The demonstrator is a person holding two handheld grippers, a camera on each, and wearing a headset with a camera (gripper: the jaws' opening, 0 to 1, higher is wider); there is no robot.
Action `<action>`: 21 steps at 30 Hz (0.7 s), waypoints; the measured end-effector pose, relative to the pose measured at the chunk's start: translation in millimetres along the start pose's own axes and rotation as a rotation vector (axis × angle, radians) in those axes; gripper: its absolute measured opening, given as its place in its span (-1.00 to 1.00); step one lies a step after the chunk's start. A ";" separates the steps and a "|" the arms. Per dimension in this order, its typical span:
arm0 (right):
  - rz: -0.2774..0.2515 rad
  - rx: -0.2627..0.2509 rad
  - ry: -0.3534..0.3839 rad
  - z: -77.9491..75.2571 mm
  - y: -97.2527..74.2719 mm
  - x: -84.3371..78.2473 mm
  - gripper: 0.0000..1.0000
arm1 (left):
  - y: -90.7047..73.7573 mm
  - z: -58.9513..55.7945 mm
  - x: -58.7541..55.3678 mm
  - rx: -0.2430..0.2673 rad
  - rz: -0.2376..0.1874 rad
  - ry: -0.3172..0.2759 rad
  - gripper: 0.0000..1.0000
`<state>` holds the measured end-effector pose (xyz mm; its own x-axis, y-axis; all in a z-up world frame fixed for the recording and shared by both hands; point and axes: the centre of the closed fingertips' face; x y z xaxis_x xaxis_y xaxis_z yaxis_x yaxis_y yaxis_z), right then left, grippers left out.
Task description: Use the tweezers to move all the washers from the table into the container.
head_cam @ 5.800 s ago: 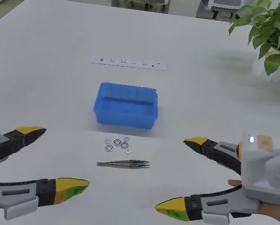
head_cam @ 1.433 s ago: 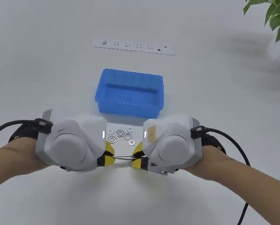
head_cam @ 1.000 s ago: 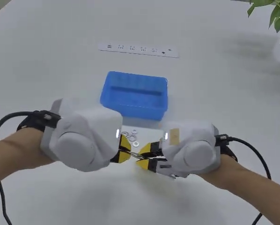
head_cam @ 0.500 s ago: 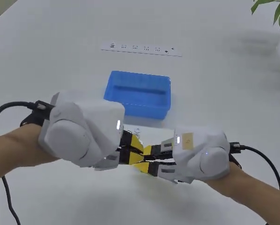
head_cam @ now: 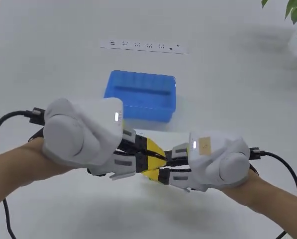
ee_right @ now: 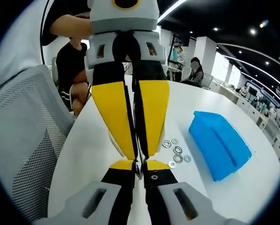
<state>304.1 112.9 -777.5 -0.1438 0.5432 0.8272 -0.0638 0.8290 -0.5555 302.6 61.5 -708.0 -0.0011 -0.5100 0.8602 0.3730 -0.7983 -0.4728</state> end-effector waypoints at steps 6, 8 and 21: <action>-0.027 0.007 0.002 1.3 1.7 1.9 -0.86 | -1.9 1.2 1.3 0.002 -0.009 -0.078 -0.87; -0.033 0.005 0.006 1.2 2.3 2.5 -0.86 | -2.9 -0.5 1.9 -0.006 -0.008 -0.066 -0.87; -0.050 0.013 0.014 2.5 2.2 3.6 -0.86 | -9.7 -2.3 -2.8 -0.022 0.011 -0.056 -0.86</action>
<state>301.0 116.3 -775.9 -0.1266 0.5026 0.8552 -0.0833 0.8537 -0.5140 296.9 69.9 -706.3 0.0554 -0.5006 0.8639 0.3518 -0.7999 -0.4861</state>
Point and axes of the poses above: the centre of the closed fingertips' face, and the gripper's own axes: y roughly forward along the fingers, z roughly to its left, x roughly out of its top, and after that the axes turned 6 degrees about x, right-handed
